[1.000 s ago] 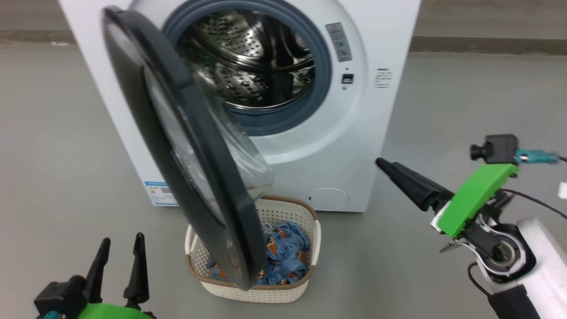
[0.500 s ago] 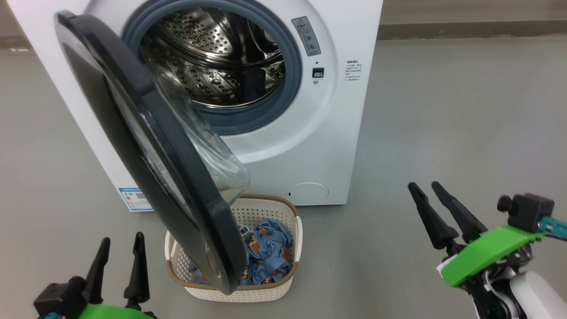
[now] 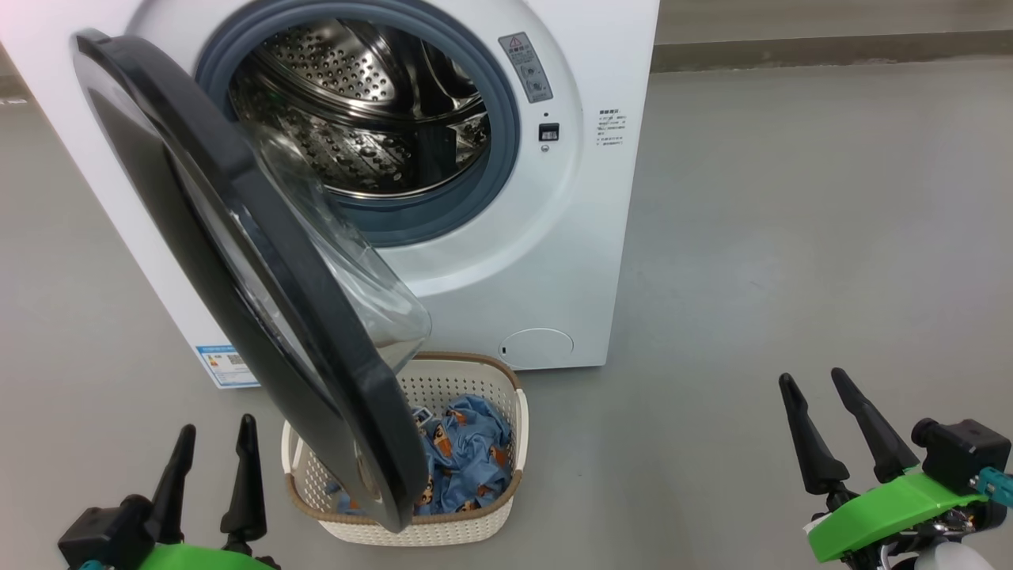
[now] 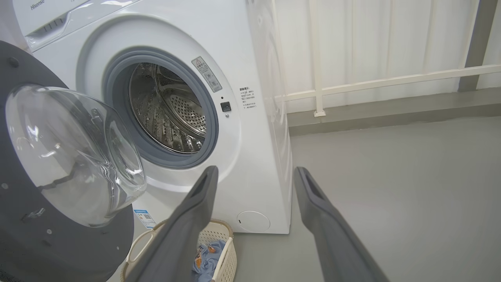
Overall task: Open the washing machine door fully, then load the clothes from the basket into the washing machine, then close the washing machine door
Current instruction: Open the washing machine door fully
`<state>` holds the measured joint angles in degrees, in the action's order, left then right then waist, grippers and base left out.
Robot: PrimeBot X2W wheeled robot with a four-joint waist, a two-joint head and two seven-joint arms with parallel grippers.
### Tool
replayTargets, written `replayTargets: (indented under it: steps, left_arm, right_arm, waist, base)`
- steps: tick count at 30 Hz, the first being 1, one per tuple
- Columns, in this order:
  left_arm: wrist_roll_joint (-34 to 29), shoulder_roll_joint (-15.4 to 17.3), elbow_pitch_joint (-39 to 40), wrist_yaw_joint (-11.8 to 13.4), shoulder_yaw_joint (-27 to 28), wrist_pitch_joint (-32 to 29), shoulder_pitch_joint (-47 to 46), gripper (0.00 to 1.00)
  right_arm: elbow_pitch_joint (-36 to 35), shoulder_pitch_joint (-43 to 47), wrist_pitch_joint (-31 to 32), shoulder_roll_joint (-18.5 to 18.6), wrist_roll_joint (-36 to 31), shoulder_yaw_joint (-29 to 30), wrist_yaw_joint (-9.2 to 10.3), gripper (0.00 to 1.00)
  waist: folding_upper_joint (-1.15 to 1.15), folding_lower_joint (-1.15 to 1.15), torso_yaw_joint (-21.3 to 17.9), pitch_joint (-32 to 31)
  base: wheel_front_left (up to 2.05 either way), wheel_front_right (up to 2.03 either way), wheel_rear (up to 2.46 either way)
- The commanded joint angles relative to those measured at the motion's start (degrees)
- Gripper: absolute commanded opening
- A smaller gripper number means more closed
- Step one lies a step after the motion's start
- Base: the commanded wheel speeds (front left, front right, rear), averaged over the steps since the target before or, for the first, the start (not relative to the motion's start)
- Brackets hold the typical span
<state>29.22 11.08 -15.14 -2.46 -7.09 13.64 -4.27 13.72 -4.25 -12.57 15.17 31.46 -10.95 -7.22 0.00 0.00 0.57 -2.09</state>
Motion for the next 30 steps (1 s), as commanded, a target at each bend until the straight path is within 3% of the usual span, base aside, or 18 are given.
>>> replayTargets:
  steps: [1, 13, 30]
  left_arm:
    - [0.32, 0.82, 1.38, 0.13, 2.09, 0.68, -1.18, 1.0]
    - [0.11, 1.0, 1.19, 0.46, 1.41, 0.72, -0.88, 1.0]
    - [0.12, 1.15, 0.71, 0.91, 0.45, 0.81, -1.06, 1.0]
  right_arm:
    - [-0.46, -0.28, -1.32, 0.1, -1.56, 0.31, -0.26, 1.0]
    - [1.59, 0.26, -2.4, -2.51, -10.15, 3.17, -0.26, 1.0]
    - [1.69, 0.08, -2.42, -3.37, -11.9, 2.74, -0.26, 1.0]
  waist:
    - [0.0, 0.0, -0.05, -0.11]
    - [0.0, 0.0, -0.06, -0.38]
    - [0.0, 0.0, 0.55, -0.79]
  base:
    - [0.0, 0.0, 0.0]
    - [0.0, 0.0, 0.0]
    - [0.0, 0.0, 0.0]
